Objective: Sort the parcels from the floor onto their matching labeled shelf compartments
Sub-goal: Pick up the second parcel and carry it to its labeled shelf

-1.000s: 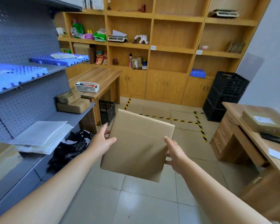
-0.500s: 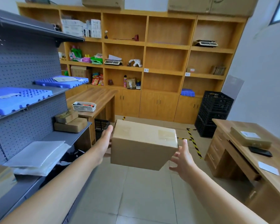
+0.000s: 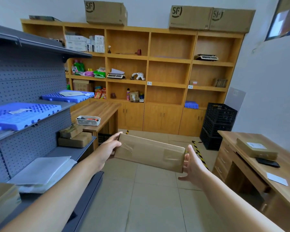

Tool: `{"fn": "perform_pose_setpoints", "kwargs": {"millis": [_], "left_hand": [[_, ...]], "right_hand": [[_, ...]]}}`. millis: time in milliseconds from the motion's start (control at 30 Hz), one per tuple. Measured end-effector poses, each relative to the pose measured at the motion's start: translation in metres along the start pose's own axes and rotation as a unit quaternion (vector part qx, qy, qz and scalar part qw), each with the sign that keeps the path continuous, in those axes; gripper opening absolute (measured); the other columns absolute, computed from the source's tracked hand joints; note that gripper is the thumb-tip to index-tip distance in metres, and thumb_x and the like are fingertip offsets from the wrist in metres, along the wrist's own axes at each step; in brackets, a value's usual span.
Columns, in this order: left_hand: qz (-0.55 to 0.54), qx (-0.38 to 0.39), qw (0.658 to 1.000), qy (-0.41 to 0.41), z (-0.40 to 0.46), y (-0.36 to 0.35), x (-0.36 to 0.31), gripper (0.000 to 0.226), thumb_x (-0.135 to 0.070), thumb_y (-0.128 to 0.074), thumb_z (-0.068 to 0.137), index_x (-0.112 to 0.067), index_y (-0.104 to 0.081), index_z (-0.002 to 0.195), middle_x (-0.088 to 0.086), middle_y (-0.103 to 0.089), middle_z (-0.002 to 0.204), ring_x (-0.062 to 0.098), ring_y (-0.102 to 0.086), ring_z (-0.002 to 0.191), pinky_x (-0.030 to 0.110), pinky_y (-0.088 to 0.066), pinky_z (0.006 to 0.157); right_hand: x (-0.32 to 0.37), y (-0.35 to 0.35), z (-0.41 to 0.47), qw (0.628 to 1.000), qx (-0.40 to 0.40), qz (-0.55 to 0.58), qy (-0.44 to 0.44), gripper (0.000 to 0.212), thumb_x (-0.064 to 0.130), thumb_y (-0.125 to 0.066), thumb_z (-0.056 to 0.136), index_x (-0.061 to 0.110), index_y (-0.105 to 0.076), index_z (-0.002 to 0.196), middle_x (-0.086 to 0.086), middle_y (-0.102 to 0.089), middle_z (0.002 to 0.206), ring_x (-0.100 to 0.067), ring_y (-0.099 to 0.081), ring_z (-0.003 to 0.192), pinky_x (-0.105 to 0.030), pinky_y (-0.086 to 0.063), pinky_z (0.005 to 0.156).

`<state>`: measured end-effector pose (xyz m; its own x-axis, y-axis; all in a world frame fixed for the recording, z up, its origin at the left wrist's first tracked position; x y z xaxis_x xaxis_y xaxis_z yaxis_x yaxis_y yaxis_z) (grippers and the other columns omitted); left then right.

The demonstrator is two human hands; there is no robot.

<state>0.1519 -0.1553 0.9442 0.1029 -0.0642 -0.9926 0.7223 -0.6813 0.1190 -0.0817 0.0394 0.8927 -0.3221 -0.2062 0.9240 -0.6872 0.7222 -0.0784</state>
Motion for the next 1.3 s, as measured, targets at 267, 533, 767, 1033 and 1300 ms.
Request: {"fn": "perform_pose_setpoints", "kwargs": {"millis": [267,533,767,1033,1300], "left_hand": [[-0.019,-0.014,1.0,-0.02,-0.001,-0.001,0.002,0.031,-0.052,-0.045,0.088,-0.029,-0.041,0.109,0.006,-0.058,0.113,0.023,-0.052,0.109,0.042,-0.045,0.092],[-0.003,-0.032,0.999,-0.036,-0.003,-0.007,-0.007,0.067,-0.018,-0.06,0.087,-0.025,-0.017,0.137,0.002,-0.043,0.131,0.016,-0.04,0.114,0.04,-0.034,0.102],[-0.022,-0.012,0.998,-0.066,-0.006,-0.008,-0.012,0.075,-0.002,-0.054,0.085,-0.026,-0.013,0.143,0.003,-0.034,0.149,0.015,-0.038,0.12,0.033,-0.035,0.095],[-0.047,-0.014,0.994,-0.096,-0.003,-0.001,-0.018,0.073,0.003,-0.046,0.084,-0.025,-0.018,0.145,-0.003,-0.036,0.145,0.015,-0.041,0.121,0.034,-0.036,0.1],[-0.036,-0.29,0.953,-0.082,-0.018,0.016,-0.009,0.089,-0.021,-0.07,0.077,-0.028,-0.013,0.145,0.011,-0.024,0.151,0.029,-0.033,0.132,0.041,-0.039,0.093]], "right_hand": [[-0.002,-0.009,-0.007,0.998,0.043,-0.025,-0.035,0.061,0.071,-0.017,0.086,0.023,-0.05,0.102,-0.02,-0.064,0.114,-0.037,-0.06,0.106,-0.064,-0.032,0.101],[-0.003,-0.008,-0.006,0.997,0.068,-0.037,0.025,0.043,0.034,-0.057,0.086,0.013,-0.046,0.122,-0.013,-0.066,0.104,-0.029,-0.066,0.081,-0.047,-0.051,0.083],[0.009,-0.015,-0.015,0.995,0.066,-0.027,0.064,0.022,0.01,-0.055,0.081,0.009,-0.058,0.102,-0.014,-0.067,0.101,-0.025,-0.06,0.072,-0.033,-0.052,0.066],[0.008,-0.015,-0.017,0.996,0.054,-0.041,0.063,0.039,0.021,-0.065,0.082,0.017,-0.054,0.119,-0.008,-0.067,0.1,-0.025,-0.065,0.082,-0.05,-0.053,0.083],[0.006,-0.038,-0.021,0.997,0.013,0.018,0.08,0.066,0.022,-0.076,0.073,0.009,-0.044,0.129,-0.016,-0.068,0.111,-0.029,-0.072,0.087,-0.042,-0.059,0.067]]}}
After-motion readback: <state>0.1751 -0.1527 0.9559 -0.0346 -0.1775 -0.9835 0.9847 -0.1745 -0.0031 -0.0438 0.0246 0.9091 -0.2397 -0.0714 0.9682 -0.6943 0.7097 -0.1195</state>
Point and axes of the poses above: each hand's wrist, its own z-axis towards the middle knuckle, its own y-axis out of the back of the hand, x = y × z, the point moved 6 cm from there along z, towards the middle knuckle
